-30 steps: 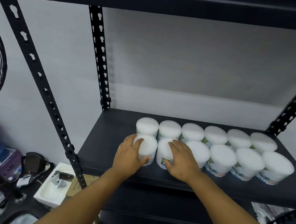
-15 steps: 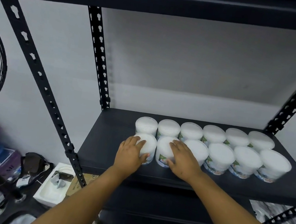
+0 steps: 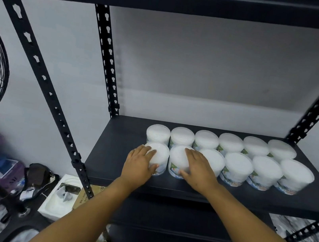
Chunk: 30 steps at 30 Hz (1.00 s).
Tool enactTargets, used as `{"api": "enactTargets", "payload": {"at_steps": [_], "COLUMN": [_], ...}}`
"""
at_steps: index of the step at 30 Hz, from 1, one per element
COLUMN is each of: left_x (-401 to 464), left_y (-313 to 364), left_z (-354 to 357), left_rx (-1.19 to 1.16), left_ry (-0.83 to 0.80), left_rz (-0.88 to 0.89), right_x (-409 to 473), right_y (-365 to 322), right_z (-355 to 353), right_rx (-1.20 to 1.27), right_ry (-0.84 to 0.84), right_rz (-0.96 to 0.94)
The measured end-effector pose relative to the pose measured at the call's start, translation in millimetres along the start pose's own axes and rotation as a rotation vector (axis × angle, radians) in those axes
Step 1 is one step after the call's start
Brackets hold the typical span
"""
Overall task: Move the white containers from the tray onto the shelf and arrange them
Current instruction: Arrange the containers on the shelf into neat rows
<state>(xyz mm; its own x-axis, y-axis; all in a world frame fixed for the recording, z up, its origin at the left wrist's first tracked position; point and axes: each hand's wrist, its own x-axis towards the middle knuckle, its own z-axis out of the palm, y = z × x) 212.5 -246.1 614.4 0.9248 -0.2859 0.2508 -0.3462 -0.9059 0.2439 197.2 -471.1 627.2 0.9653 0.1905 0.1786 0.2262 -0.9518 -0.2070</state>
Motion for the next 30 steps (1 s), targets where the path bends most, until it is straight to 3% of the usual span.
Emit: {"api": "enactTargets", "payload": {"at_steps": [30], "left_x": [0], "left_y": [-4], "left_z": [-1], "left_rx": [-0.031], "left_ry": [-0.035], "left_rz": [-0.014], "right_x": [-2], "right_y": [5], "right_z": [3], "right_rx": [-0.07], "right_ry": [-0.007], "right_rz": [-0.022]}}
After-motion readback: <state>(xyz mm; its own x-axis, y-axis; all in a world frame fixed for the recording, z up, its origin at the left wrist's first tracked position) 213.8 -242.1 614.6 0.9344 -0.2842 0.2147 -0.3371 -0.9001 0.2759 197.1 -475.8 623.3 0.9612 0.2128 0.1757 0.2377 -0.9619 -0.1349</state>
